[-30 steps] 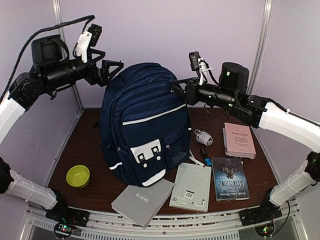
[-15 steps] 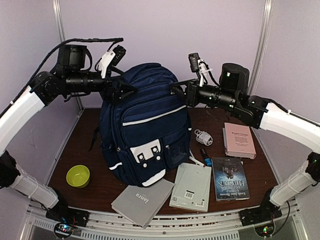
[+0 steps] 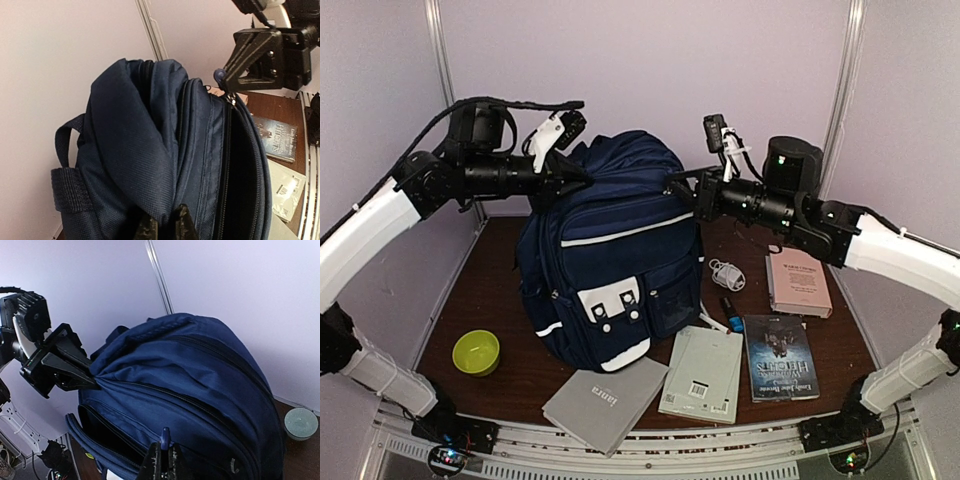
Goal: Pack the student bag
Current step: Unzip the upper front pocket of the student bag.
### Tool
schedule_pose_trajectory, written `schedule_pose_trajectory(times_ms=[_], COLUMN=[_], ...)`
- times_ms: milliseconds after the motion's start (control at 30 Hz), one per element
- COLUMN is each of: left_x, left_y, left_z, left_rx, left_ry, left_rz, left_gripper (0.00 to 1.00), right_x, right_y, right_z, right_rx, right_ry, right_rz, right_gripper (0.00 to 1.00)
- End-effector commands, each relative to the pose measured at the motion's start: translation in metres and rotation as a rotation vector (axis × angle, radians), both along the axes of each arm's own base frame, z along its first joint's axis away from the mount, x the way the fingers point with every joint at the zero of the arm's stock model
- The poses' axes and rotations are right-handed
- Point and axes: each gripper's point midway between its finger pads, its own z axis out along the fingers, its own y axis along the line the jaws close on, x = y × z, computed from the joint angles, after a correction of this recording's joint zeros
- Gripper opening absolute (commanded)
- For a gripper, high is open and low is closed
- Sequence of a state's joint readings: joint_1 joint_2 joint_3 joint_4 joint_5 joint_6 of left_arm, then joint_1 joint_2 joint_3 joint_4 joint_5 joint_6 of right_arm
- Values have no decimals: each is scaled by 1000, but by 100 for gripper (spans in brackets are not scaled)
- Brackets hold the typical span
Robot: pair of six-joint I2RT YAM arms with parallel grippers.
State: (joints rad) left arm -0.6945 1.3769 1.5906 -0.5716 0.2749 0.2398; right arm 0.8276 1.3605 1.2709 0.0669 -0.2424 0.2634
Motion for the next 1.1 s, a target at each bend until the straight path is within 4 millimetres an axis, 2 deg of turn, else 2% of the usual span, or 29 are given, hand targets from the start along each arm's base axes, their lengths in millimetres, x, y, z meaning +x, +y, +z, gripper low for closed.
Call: schedule_pose_trajectory(times_ms=[0, 133, 267, 400, 633, 800, 900, 933, 967, 1000, 1067], left_x=[-25, -44, -64, -77, -85, -78, -70, -68, -67, -67, -66], left_y=[26, 53, 66, 69, 74, 73, 75, 76, 77, 77, 76], left_z=[-6, 23, 41, 56, 81, 75, 69, 69, 70, 71, 69], left_rx=[-29, -149, -229, -305, -392, -393, -386, -388, -395, -399, -400], left_ry=[20, -83, -124, -140, -175, -164, -149, -145, -142, -139, -133], left_rz=[26, 87, 75, 45, 46, 75, 118, 129, 140, 146, 146], left_gripper=[0, 0, 0, 0, 0, 0, 0, 0, 0, 0, 0], right_x=[14, 23, 27, 29, 33, 30, 30, 29, 27, 24, 20], right_y=[-55, -84, -89, -75, -48, -39, -36, -37, -38, -41, -49], right_z=[7, -20, -55, -84, -136, -150, -150, -151, -152, -153, -152], right_rx=[118, 244, 254, 271, 219, 207, 176, 158, 142, 125, 112], right_ry=[25, 109, 177, 250, 386, 427, 441, 442, 442, 442, 435], right_rz=[-211, -270, -287, -237, -187, -187, -180, -178, -178, -181, -197], right_gripper=[0, 0, 0, 0, 0, 2, 37, 45, 50, 58, 64])
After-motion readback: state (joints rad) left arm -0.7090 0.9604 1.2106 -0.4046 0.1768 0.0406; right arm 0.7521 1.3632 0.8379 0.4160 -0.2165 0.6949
